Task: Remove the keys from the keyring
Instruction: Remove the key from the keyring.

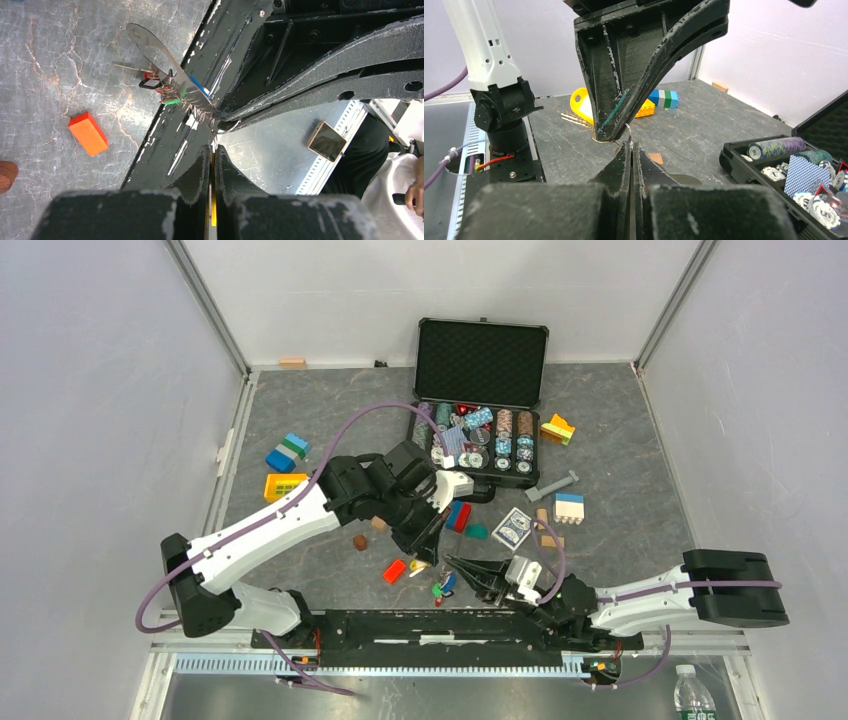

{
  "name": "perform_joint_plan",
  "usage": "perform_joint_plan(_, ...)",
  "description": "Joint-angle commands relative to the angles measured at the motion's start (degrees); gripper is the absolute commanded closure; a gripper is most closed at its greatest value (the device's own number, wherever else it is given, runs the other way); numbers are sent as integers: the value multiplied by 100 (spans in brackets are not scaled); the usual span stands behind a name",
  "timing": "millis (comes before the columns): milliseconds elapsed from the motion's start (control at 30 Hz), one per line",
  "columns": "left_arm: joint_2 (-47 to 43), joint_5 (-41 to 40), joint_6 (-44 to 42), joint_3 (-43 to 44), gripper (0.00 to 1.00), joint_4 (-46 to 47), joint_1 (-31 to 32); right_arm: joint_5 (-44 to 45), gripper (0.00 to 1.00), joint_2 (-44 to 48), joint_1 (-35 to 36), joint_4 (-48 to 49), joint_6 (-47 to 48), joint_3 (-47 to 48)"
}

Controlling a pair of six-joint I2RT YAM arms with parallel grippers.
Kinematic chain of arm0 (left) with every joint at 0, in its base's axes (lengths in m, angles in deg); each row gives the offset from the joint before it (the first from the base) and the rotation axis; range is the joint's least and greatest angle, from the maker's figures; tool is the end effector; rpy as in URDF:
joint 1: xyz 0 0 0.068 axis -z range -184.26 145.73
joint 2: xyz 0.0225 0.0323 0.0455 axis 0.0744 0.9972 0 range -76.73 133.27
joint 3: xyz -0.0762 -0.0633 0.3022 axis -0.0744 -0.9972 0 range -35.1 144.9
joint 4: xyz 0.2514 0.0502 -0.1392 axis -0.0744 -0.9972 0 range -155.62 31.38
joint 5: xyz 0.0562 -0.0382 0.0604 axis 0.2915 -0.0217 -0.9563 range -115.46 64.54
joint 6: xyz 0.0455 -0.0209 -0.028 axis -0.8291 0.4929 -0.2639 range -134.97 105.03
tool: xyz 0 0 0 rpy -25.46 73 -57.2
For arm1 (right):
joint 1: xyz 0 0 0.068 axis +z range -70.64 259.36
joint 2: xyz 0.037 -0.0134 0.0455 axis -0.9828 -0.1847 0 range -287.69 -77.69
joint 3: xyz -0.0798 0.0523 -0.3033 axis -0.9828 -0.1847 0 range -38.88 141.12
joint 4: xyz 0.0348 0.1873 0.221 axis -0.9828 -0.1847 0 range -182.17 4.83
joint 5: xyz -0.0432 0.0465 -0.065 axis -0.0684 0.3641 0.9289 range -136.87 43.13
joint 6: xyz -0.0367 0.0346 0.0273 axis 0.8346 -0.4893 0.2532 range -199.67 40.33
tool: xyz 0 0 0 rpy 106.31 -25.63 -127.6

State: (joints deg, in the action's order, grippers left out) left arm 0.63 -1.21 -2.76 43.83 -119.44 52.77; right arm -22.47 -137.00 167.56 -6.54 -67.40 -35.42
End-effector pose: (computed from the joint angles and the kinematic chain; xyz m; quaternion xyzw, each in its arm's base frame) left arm 0.1406 -0.2476 0.3887 0.4109 0.8502 -0.3140 0.0983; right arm 0.0221 0.1684 0.2278 -0.3033 0.4813 0.4086 0.7137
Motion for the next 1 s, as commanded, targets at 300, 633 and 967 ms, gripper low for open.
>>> perform_joint_plan(300,-222,-166,89,-89,98,-388,-43,-776,100,52,162,572,680,53)
perform_joint_plan(633,-217,-179,80,-106,98,-388,-43,-1196,100,41,197,505,693,88)
perform_joint_plan(967,-391,-331,163,-118,98,-169,-43,-1253,100,172,228,576,882,-100)
